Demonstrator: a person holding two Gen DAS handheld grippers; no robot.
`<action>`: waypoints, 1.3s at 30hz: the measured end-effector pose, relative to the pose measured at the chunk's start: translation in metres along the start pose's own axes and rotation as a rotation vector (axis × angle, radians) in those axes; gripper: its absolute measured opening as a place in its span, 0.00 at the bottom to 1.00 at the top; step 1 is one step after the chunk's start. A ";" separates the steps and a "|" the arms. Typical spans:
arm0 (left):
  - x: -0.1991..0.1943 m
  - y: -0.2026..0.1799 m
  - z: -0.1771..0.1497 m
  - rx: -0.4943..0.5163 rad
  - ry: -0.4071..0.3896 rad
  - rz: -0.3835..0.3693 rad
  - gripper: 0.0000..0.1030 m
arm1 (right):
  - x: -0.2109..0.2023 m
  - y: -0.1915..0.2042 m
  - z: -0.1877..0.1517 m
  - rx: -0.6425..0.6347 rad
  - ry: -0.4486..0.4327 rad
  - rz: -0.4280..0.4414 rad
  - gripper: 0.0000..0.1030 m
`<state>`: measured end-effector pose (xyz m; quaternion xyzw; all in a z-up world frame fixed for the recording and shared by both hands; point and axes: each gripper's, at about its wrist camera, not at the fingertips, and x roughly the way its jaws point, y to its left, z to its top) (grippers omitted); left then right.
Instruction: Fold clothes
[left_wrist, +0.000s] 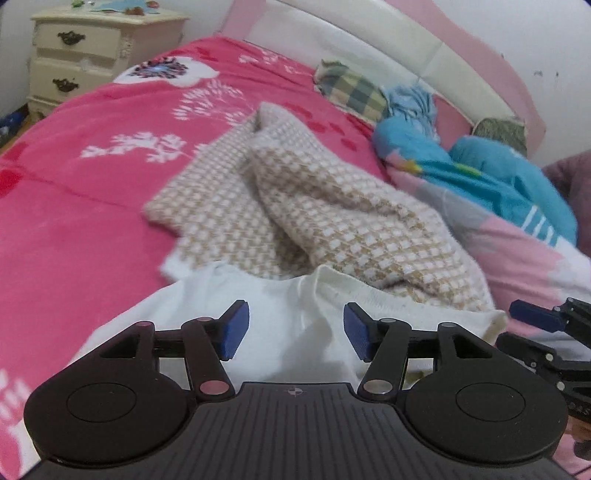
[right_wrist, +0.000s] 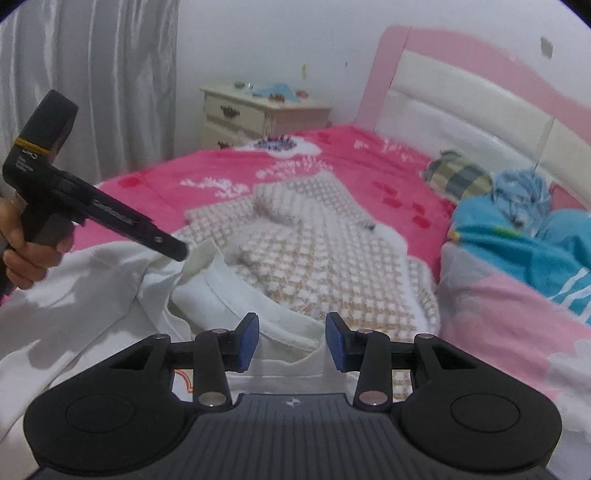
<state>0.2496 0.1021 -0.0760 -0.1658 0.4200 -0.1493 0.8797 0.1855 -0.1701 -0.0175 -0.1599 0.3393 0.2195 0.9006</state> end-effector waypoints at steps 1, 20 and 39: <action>0.006 -0.003 0.001 0.011 0.005 0.003 0.49 | 0.006 -0.001 0.000 0.002 0.016 0.005 0.39; -0.023 -0.022 -0.005 -0.039 -0.178 0.009 0.00 | -0.016 0.018 -0.015 -0.058 -0.135 -0.145 0.02; 0.023 -0.015 0.001 -0.229 -0.314 0.101 0.01 | 0.064 -0.037 0.003 0.195 -0.152 -0.169 0.01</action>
